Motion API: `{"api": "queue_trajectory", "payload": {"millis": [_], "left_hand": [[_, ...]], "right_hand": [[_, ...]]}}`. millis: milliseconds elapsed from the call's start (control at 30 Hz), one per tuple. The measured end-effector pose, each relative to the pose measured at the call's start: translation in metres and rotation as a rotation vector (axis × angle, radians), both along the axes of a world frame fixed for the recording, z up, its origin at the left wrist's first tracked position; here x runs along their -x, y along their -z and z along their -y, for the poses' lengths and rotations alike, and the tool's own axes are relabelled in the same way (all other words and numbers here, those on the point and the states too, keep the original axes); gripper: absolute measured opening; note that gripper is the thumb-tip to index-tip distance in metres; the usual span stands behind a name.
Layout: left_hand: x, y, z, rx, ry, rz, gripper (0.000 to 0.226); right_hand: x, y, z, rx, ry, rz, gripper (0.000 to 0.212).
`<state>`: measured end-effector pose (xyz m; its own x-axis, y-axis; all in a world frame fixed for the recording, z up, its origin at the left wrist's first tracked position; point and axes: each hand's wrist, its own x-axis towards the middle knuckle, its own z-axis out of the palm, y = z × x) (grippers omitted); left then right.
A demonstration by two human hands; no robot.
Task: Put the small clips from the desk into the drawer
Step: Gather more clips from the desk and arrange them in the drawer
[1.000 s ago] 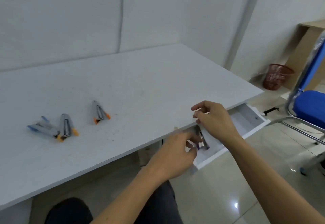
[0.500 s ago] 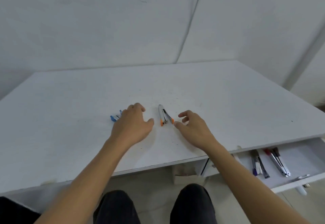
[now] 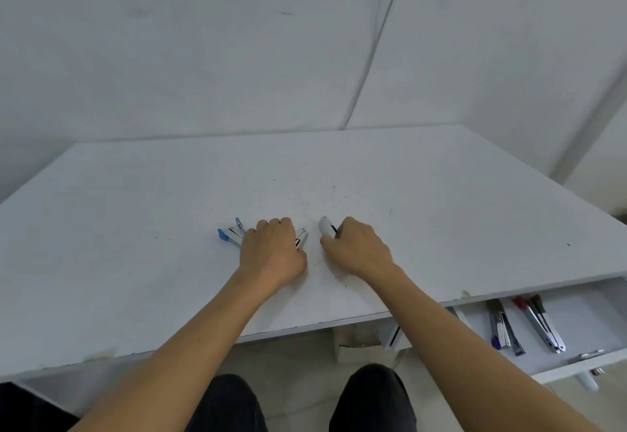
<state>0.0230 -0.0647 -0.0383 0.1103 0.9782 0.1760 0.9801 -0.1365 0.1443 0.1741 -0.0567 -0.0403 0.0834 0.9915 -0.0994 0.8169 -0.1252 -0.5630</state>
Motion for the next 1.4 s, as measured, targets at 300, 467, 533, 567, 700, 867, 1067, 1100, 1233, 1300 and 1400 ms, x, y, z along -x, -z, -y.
{"api": "queue_trajectory", "payload": {"millis": [300, 467, 533, 567, 700, 867, 1067, 1100, 1233, 1300, 1400], "left_hand": [[-0.045, -0.006, 0.004, 0.200, 0.081, 0.526, 0.019], [-0.105, -0.015, 0.028, 0.370, 0.242, 0.613, 0.020], [-0.129, -0.020, 0.042, 0.457, 0.321, 0.657, 0.024], [-0.144, -0.022, 0.049, 0.506, 0.364, 0.677, 0.026], [-0.198, -0.019, 0.074, 0.691, 0.491, 0.718, 0.034], [-0.258, 0.007, 0.099, 0.925, 0.580, 0.609, 0.026], [-0.312, 0.034, 0.095, 1.038, 0.486, 0.633, 0.023], [-0.316, 0.039, 0.092, 1.054, 0.455, 0.640, 0.027], [-0.342, 0.058, 0.079, 1.029, 0.343, 0.680, 0.008], [-0.352, 0.067, 0.074, 0.965, 0.313, 0.662, 0.032], [-0.359, 0.076, 0.072, 0.861, 0.304, 0.555, 0.064]], "right_hand": [[-0.082, -0.031, 0.048, 0.323, 0.173, -1.042, 0.033], [-0.154, -0.027, 0.095, 0.211, 0.149, -1.346, 0.035], [-0.187, -0.022, 0.117, 0.173, 0.188, -1.397, 0.035], [-0.206, -0.019, 0.130, 0.151, 0.234, -1.397, 0.034], [-0.267, -0.004, 0.166, 0.047, 0.439, -1.159, 0.029], [-0.321, 0.010, 0.182, -0.016, 0.717, -0.622, 0.033], [-0.350, 0.024, 0.156, 0.071, 0.517, 0.087, 0.044], [-0.350, 0.027, 0.148, 0.079, 0.504, 0.182, 0.048], [-0.361, 0.047, 0.118, 0.115, 0.485, 0.448, 0.045], [-0.365, 0.059, 0.110, 0.146, 0.471, 0.520, 0.047], [-0.366, 0.073, 0.106, 0.191, 0.397, 0.565, 0.032]]}}
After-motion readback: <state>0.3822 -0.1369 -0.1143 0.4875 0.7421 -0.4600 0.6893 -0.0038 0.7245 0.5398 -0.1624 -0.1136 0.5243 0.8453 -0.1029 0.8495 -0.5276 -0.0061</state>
